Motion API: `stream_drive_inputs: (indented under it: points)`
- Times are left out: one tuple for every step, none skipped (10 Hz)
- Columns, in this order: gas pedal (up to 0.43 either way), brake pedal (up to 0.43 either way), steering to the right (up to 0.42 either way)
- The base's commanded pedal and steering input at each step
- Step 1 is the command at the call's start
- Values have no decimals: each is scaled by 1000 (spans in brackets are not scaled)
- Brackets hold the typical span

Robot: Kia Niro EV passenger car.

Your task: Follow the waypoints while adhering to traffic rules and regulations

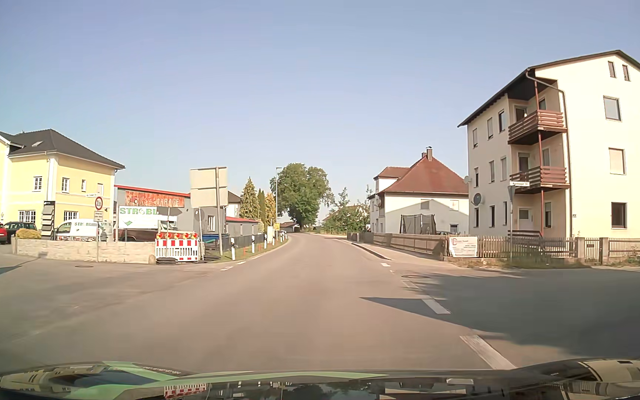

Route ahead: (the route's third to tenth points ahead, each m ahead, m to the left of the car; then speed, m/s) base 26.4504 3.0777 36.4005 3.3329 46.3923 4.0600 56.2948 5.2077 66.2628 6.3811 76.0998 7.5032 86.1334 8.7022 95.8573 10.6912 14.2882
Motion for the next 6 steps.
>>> stream_drive_inputs:
  points:
    - [98, 0, -21]
    - [98, 0, -18]
    - [110, 0, -14]
    - [110, 0, -13]
    - [110, 0, -12]
    - [110, 0, -10]
